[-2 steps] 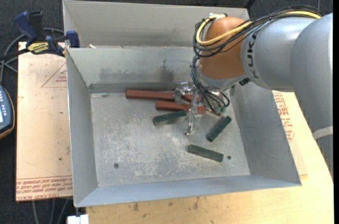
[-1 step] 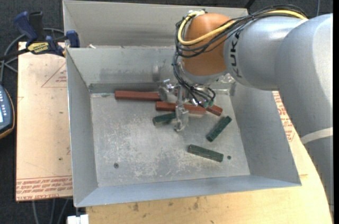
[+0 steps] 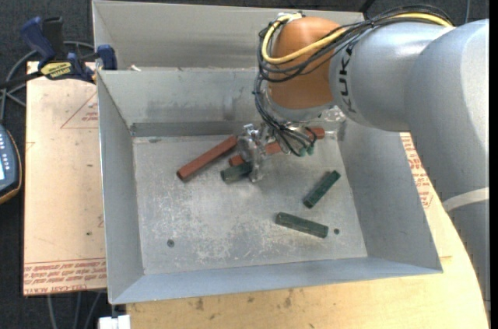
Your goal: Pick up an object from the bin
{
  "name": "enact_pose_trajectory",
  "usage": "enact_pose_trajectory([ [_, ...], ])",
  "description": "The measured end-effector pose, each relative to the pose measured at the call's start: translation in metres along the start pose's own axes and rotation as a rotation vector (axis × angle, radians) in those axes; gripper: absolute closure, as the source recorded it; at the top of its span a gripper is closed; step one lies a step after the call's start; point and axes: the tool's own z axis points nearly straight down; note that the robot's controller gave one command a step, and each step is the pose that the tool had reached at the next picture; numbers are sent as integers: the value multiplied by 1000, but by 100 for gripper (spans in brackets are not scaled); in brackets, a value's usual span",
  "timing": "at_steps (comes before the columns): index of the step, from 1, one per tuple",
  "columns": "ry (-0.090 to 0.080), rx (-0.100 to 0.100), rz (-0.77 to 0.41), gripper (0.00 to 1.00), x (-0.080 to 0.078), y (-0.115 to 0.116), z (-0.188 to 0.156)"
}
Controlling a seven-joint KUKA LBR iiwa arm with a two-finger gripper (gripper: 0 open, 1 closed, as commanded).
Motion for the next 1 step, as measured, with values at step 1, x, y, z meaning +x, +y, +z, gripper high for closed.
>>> enact_pose_trajectory([
  [1,1,0,-448,100,-25,35,-166],
])
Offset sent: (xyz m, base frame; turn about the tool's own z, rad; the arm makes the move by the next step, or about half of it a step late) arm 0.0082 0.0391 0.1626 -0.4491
